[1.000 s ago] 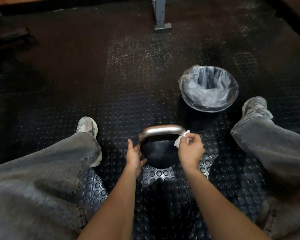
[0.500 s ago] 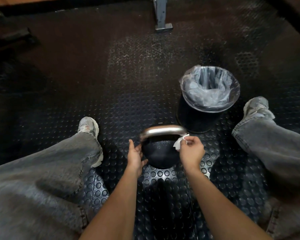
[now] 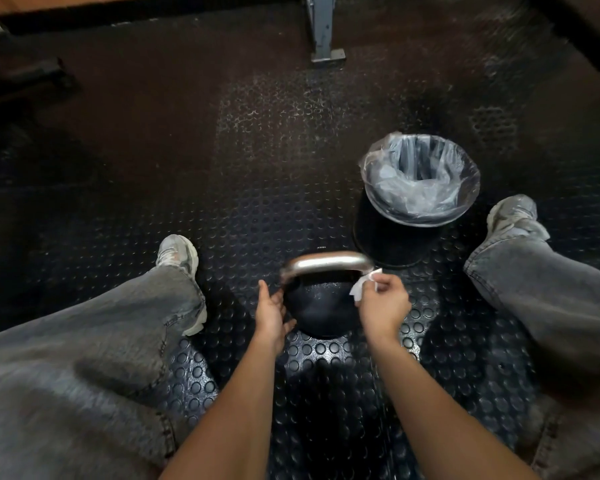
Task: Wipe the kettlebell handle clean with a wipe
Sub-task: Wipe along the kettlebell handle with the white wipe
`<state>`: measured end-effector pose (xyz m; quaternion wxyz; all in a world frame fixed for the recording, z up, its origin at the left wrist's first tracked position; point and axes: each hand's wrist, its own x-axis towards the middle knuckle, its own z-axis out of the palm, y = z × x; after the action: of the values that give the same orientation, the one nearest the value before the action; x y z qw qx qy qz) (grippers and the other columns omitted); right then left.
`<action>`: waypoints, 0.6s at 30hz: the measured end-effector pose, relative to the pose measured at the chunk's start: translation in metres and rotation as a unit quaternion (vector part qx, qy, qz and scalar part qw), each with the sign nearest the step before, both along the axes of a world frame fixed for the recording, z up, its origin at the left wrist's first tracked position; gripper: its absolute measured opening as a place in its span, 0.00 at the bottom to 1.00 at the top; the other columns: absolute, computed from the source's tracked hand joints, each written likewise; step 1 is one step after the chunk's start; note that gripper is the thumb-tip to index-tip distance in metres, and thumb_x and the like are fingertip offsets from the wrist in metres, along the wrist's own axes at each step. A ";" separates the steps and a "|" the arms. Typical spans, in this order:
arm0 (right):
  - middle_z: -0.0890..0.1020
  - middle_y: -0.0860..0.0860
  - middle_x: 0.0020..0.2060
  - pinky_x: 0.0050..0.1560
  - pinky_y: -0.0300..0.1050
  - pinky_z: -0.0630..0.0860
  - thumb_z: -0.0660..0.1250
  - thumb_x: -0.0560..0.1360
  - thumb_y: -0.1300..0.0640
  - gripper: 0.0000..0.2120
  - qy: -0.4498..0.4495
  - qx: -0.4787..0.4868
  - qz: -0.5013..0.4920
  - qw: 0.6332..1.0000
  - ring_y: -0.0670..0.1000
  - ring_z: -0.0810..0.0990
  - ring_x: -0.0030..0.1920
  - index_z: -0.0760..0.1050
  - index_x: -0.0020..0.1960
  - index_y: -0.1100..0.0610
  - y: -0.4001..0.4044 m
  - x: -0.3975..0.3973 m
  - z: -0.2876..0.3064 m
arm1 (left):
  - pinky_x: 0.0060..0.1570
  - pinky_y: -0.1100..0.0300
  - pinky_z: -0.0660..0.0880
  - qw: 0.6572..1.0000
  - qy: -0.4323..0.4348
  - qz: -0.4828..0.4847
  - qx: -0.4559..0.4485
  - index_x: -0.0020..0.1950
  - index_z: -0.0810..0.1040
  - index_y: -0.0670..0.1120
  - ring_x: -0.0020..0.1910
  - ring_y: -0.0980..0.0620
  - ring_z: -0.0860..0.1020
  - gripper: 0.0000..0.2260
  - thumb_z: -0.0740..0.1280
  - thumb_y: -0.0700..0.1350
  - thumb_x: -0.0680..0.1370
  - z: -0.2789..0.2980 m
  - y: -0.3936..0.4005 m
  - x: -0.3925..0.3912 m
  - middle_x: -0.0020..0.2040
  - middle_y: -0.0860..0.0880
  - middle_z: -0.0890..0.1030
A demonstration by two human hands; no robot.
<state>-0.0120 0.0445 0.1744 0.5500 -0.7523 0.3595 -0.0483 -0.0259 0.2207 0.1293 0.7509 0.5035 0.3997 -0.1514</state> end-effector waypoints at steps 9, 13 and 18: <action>0.85 0.45 0.46 0.46 0.39 0.77 0.71 0.73 0.61 0.07 -0.205 -0.165 0.250 0.932 0.47 0.82 0.44 0.84 0.49 0.53 0.025 -0.005 0.021 | 0.70 0.40 0.68 1.000 -0.003 0.008 -0.008 0.72 0.72 0.45 0.66 0.44 0.76 0.36 0.47 0.70 0.80 -0.005 0.000 0.001 0.66 0.44 0.80; 0.85 0.46 0.41 0.38 0.35 0.77 0.70 0.75 0.59 0.05 -0.078 -0.095 0.174 0.977 0.46 0.83 0.39 0.83 0.48 0.51 0.013 -0.009 0.003 | 0.71 0.41 0.66 1.000 -0.006 -0.001 -0.002 0.74 0.70 0.45 0.70 0.44 0.72 0.36 0.45 0.69 0.81 -0.001 0.000 0.000 0.70 0.44 0.77; 0.83 0.52 0.40 0.37 0.47 0.82 0.66 0.78 0.62 0.04 -0.011 0.058 -0.046 0.997 0.52 0.84 0.33 0.76 0.49 0.54 -0.005 0.001 0.007 | 0.70 0.44 0.67 1.000 -0.008 0.001 -0.004 0.74 0.70 0.45 0.71 0.44 0.72 0.35 0.45 0.68 0.81 0.001 -0.001 0.000 0.69 0.44 0.77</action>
<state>-0.0110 0.0399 0.1819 0.5940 -0.7010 0.3899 -0.0608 -0.0256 0.2197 0.1302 0.7561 0.5016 0.3935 -0.1481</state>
